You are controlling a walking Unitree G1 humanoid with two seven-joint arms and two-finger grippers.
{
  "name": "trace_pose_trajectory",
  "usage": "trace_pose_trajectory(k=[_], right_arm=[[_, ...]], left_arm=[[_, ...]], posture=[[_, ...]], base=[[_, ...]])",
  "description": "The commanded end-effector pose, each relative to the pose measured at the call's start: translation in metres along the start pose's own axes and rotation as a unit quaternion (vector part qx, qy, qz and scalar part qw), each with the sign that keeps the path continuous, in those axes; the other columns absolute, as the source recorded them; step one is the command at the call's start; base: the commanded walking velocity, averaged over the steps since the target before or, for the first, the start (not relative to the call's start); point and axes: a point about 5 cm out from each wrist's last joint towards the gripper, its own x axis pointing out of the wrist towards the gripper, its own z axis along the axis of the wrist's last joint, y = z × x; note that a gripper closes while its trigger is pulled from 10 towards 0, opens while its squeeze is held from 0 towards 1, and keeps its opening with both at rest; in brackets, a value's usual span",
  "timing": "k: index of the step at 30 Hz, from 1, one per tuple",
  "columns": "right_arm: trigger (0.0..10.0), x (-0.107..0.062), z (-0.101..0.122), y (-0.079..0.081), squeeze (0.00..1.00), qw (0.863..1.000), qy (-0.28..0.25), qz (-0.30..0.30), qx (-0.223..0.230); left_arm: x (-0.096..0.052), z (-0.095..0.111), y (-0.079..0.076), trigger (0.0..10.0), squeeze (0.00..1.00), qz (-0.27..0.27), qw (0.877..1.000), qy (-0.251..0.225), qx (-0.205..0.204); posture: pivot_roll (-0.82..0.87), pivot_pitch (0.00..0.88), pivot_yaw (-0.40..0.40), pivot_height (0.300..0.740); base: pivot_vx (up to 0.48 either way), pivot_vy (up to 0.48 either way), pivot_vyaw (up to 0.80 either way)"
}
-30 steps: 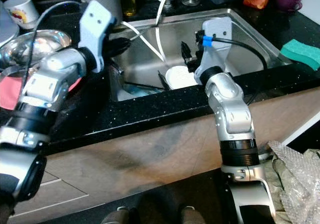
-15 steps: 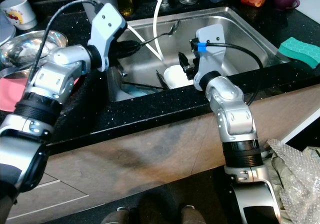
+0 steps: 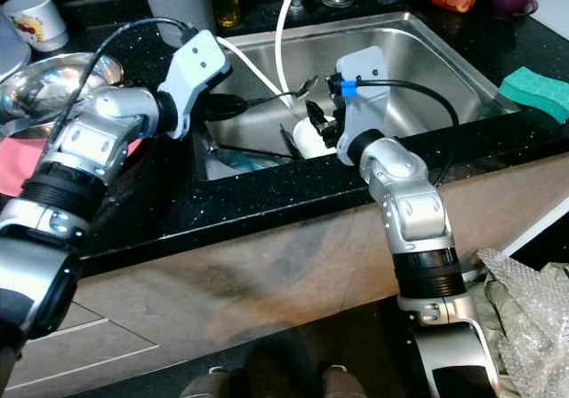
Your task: Kitchen organization
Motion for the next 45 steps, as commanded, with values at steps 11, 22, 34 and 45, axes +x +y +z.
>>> trace_pose_trajectory(k=[11,22,34,45], right_arm=[[10.0,-0.001,0.001,0.003,0.00,1.000,0.001,0.009,-0.004],[10.0,0.000,0.001,0.003,0.00,1.000,0.000,0.008,-0.004],[10.0,-0.002,0.000,0.004,0.00,1.000,0.000,0.006,-0.004],[10.0,-0.002,-0.002,0.006,0.00,1.000,0.000,0.009,-0.002]], left_arm=[[-0.006,-0.024,-0.008,10.0,0.00,-0.061,0.992,0.098,0.045],[-0.007,-0.023,-0.006,10.0,0.54,-0.062,0.993,0.097,0.040],[-0.032,0.038,0.032,10.0,0.00,0.094,0.993,-0.072,0.006],[-0.119,0.051,0.054,10.0,1.00,0.134,0.989,-0.064,0.027]], posture=[[0.04,0.163,0.010,0.740],[0.04,0.162,0.011,0.740],[0.04,0.153,0.012,0.740],[0.06,0.137,0.002,0.740]], base=[[0.000,0.000,0.00],[0.000,0.000,0.00],[0.000,0.000,0.00],[0.000,0.000,0.00]])
